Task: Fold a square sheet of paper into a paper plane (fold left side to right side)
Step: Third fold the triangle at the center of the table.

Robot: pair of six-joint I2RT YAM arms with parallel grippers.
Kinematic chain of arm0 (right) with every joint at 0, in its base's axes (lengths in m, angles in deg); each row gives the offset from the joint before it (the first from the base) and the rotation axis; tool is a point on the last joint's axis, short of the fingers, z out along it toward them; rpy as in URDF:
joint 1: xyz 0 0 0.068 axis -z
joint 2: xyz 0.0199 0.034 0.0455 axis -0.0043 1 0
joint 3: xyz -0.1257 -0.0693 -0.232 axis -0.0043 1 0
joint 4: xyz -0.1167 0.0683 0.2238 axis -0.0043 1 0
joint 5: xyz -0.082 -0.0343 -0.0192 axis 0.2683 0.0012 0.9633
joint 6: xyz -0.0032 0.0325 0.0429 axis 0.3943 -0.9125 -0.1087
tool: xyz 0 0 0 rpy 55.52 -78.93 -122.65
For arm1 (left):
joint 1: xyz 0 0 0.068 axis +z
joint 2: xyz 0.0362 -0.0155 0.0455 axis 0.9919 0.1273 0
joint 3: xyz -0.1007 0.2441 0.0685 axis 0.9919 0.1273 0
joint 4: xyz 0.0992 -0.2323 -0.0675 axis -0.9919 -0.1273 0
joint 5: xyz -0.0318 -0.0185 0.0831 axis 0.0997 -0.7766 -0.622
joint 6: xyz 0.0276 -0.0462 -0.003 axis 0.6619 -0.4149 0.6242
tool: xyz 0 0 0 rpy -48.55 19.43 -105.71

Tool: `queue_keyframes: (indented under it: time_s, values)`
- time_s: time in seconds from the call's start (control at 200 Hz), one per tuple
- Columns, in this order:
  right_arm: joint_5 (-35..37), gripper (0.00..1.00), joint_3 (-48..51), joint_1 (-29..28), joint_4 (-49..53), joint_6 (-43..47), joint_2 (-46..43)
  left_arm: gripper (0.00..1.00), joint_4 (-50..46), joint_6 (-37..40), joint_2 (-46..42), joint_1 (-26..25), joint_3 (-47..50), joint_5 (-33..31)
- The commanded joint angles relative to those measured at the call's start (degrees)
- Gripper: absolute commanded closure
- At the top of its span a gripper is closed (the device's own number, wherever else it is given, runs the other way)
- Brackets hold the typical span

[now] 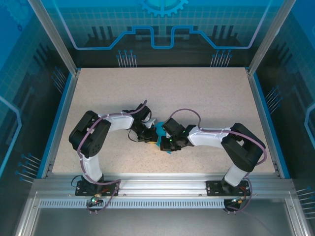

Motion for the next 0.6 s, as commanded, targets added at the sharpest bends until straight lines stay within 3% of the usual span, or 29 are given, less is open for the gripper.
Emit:
queue_keyframes:
  time_s: [0.0,0.595]
  values:
    - [1.3,1.00,-0.9,-0.5,2.4,-1.9,0.4,0.92,-4.0,0.6,2.8,-1.0,0.8,-5.3]
    - [1.8,1.00,2.5,-1.1,5.3,-4.9,-0.4,0.93,-5.0,1.2,3.3,-1.1,0.1,-6.2]
